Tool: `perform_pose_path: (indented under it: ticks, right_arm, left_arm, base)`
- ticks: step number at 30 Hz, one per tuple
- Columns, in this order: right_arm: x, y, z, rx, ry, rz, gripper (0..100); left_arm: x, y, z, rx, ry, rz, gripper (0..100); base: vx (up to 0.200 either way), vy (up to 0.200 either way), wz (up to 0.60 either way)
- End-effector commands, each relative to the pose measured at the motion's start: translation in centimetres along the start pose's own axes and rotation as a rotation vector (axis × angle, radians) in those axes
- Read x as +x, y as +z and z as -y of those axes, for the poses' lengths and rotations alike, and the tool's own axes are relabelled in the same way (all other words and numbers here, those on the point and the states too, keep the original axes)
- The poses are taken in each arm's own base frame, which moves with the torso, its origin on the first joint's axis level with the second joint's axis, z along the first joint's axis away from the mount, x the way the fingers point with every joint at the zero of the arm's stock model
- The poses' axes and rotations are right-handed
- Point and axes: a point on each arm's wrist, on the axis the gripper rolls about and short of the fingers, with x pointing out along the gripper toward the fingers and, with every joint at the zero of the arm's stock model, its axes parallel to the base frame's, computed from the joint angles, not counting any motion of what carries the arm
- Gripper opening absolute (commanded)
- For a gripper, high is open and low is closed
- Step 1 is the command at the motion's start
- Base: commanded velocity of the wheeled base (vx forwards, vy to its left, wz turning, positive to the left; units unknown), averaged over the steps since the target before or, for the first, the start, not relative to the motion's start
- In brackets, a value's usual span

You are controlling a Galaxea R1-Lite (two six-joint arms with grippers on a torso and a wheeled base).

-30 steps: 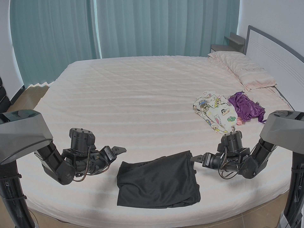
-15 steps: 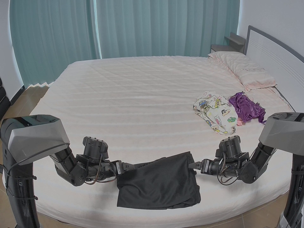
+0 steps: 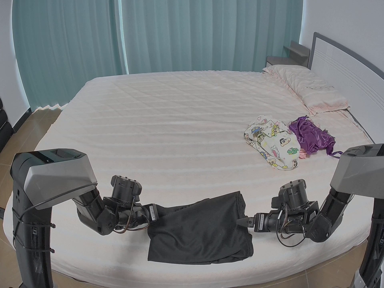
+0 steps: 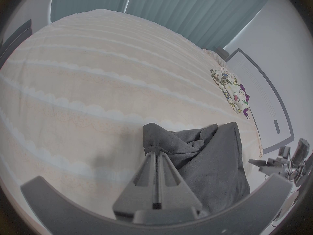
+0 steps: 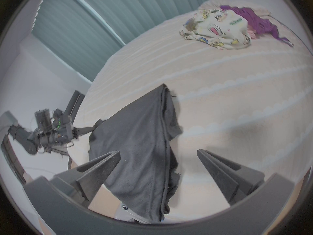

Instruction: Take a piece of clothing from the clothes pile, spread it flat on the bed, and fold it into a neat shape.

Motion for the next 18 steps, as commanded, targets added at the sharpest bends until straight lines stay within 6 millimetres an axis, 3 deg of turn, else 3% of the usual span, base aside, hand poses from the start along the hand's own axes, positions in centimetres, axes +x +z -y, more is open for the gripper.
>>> perform_pose_path:
  ticks: [1,18]
  right_arm:
    - [-0.5,-1.6,-1.0,-0.075,0.036,-0.024,100]
    - [-0.4,-4.8,-2.0,-0.15,0.051,-0.14,100]
  left_arm:
    - [0.2,0.1,-0.2,-0.006,0.008,0.008,0]
    - [0.2,0.1,-0.3,-0.013,0.013,0.006,0]
  base:
    - [0.0,0.0,0.0]
    - [0.0,0.0,0.0]
